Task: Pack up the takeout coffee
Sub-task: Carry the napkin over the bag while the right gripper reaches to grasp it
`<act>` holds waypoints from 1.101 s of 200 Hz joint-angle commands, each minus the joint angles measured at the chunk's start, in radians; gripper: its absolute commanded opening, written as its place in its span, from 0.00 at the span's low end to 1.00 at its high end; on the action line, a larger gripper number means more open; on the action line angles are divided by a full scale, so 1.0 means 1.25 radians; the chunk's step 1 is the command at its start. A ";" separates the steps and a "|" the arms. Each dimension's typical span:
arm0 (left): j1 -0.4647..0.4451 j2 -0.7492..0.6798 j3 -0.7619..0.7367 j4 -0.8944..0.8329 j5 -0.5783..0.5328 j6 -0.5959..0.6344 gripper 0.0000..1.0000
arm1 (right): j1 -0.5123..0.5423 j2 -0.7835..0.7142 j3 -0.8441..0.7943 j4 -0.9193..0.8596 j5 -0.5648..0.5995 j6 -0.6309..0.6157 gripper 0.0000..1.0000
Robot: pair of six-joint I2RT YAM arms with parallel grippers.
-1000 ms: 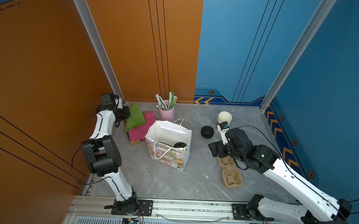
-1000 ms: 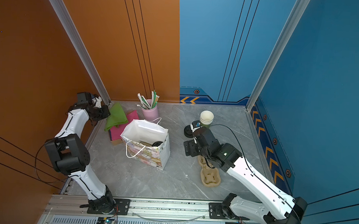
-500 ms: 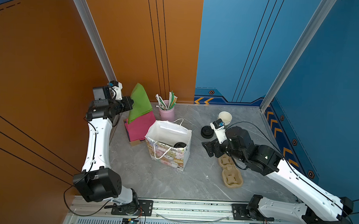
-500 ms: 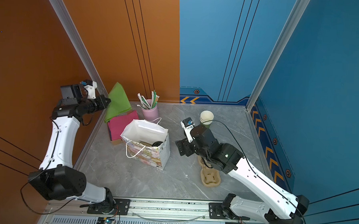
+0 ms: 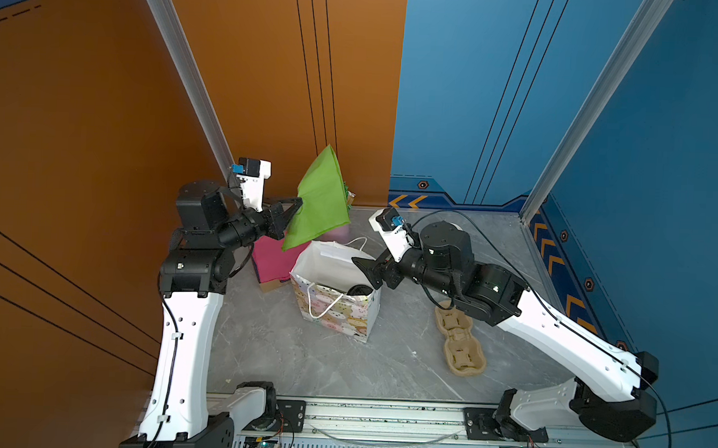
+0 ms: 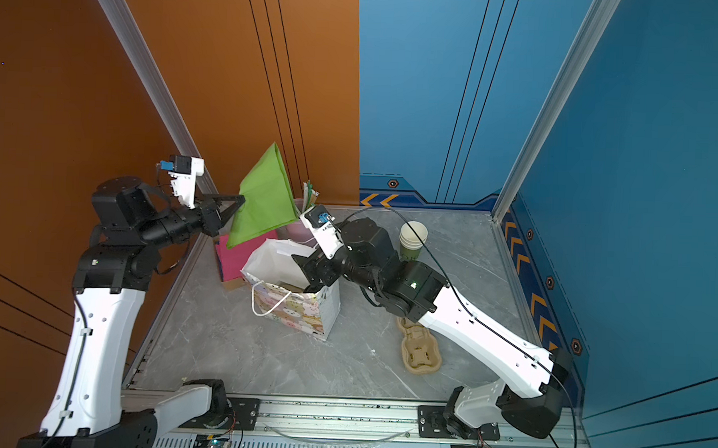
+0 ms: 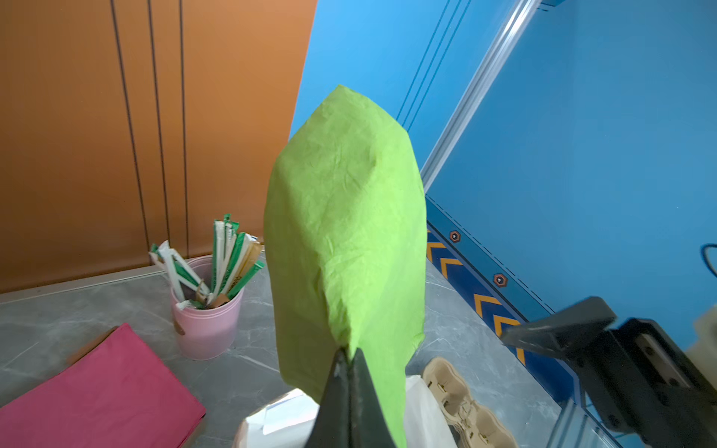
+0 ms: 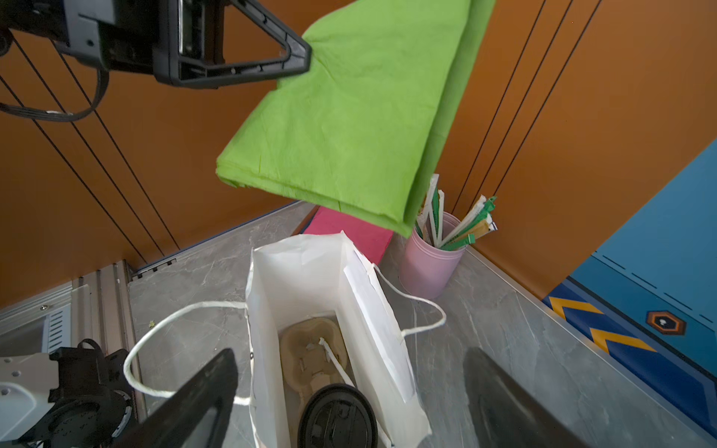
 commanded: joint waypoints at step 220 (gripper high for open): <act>-0.126 -0.127 -0.290 0.272 0.257 0.285 0.00 | -0.310 0.070 0.145 -0.052 -0.648 -0.002 1.00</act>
